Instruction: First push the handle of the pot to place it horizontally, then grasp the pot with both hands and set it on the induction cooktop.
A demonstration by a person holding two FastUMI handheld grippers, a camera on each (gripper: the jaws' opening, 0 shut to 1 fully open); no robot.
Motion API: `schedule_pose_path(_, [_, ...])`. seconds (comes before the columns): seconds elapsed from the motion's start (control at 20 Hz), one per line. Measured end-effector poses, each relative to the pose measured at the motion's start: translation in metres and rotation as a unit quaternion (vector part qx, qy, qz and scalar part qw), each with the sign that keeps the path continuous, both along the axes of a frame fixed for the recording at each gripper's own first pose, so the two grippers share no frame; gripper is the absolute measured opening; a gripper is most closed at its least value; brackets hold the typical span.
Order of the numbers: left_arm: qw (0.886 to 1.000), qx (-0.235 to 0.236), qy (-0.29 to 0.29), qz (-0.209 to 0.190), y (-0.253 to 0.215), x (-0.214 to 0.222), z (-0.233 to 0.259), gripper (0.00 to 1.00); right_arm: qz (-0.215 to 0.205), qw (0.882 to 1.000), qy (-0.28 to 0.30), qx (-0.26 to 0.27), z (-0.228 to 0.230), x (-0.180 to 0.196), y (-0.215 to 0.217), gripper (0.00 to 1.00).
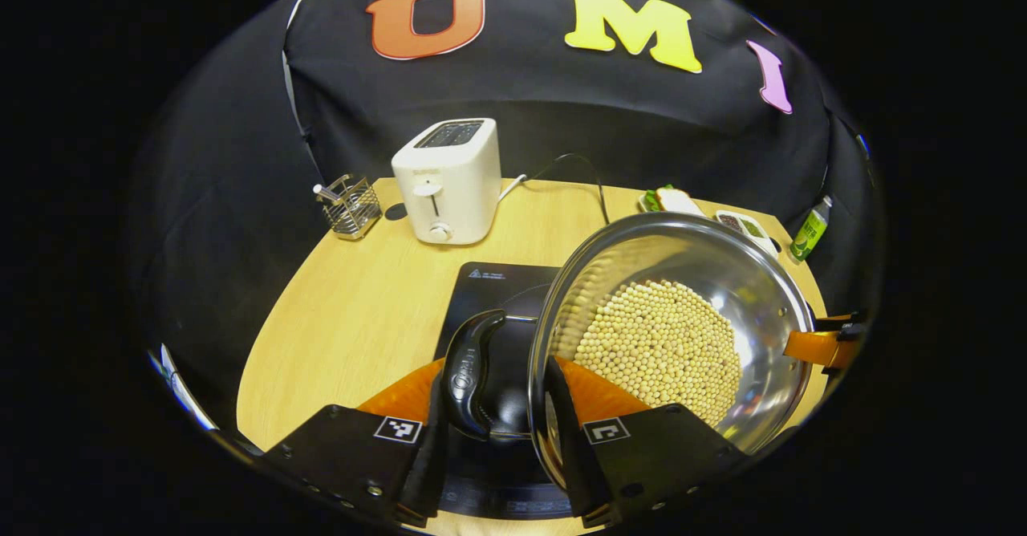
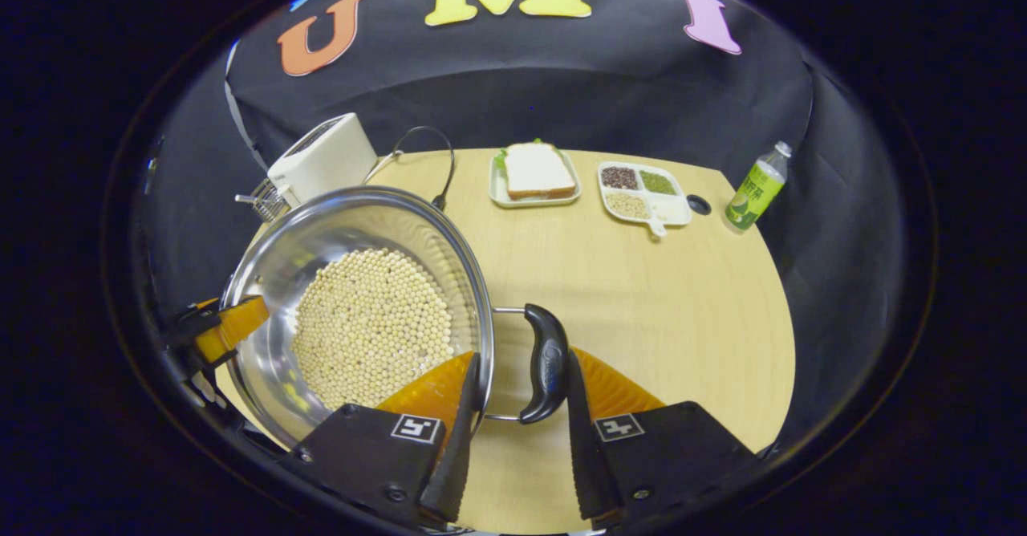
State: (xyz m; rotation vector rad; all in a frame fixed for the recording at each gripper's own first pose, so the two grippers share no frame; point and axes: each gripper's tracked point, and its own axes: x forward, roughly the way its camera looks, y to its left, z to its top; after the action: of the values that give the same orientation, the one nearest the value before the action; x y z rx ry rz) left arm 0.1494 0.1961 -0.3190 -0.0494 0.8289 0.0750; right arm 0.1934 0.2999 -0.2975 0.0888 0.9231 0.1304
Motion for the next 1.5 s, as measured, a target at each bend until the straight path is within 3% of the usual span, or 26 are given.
schedule_pose_path(0.4, [1.000,0.014,0.003,0.002,0.042,0.008,-0.012,0.58,0.000,1.000,0.011,0.010,-0.014,0.010,0.048,0.53])
schedule_pose_path(0.85, [1.000,0.007,0.012,0.009,0.057,0.018,-0.030,0.58,-0.009,1.000,0.013,-0.008,-0.017,0.019,0.063,0.53])
schedule_pose_path(0.9, [1.000,0.003,0.017,0.010,0.057,0.017,-0.034,0.69,-0.007,1.000,0.014,-0.014,-0.016,0.018,0.064,0.53])
schedule_pose_path(0.95, [1.000,-0.002,0.022,0.012,0.058,0.016,-0.037,0.69,-0.006,1.000,0.009,-0.020,-0.015,0.019,0.065,0.53])
schedule_pose_path(1.0, [1.000,-0.008,0.017,0.012,0.059,0.016,-0.036,0.59,-0.002,0.999,0.008,-0.030,-0.015,0.019,0.064,0.54])
schedule_pose_path(1.35, [1.000,-0.001,0.019,0.008,0.060,0.016,-0.036,0.61,-0.003,1.000,0.000,-0.028,-0.016,0.019,0.064,0.55])
schedule_pose_path(1.45, [1.000,-0.002,0.021,0.007,0.061,0.016,-0.038,0.63,-0.002,1.000,0.000,-0.027,-0.016,0.020,0.064,0.55])
schedule_pose_path(1.5, [1.000,-0.003,0.021,0.007,0.061,0.016,-0.037,0.74,-0.003,1.000,-0.001,-0.024,-0.016,0.020,0.064,0.55])
